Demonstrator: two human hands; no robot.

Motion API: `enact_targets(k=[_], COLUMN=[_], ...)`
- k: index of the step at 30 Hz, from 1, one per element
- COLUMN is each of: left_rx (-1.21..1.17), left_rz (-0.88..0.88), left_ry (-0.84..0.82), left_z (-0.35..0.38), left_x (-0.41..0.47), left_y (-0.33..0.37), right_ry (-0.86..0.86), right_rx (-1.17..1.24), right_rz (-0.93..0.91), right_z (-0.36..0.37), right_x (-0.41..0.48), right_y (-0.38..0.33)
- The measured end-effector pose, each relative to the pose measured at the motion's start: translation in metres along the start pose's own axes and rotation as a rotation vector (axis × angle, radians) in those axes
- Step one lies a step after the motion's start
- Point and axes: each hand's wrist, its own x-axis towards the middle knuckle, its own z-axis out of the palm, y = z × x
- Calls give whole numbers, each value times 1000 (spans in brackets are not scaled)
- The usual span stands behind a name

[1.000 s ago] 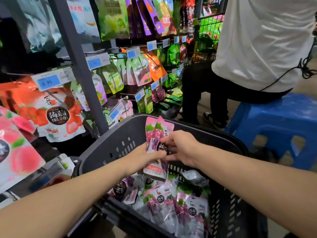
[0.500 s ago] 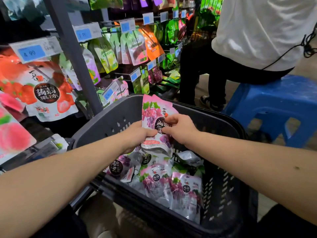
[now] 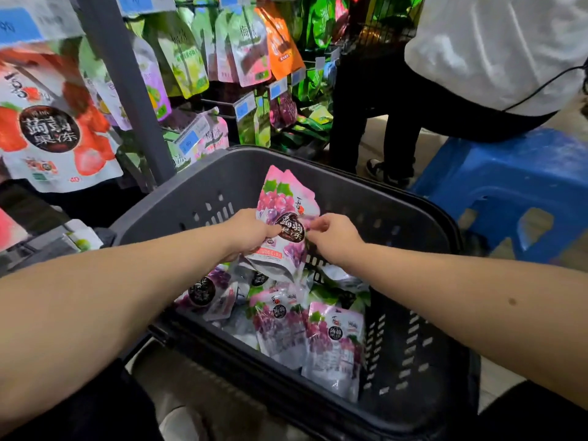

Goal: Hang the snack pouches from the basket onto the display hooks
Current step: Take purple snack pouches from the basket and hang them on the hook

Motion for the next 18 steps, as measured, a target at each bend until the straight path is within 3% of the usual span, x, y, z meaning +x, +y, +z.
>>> enact_targets(k=[2, 5, 7, 12, 18], left_rx=[44, 79, 100, 138, 98], left_rz=[-29, -51, -60, -82, -78], left_ry=[2, -17, -44, -106, -98], left_z=[0, -3, -4, -8, -18], left_x=[7, 14, 18, 20, 20], left_y=[-8, -18, -23, -29, -30], right_ry=[-119, -437, -581, -686, -798], right_rx=[-234, -683, -820, -958, -1290], right_rz=[47, 70, 83, 48, -6], right_z=[8, 25, 37, 57, 62], right_x=[2, -5, -14, -19, -25], right_y=[20, 49, 65, 99, 111])
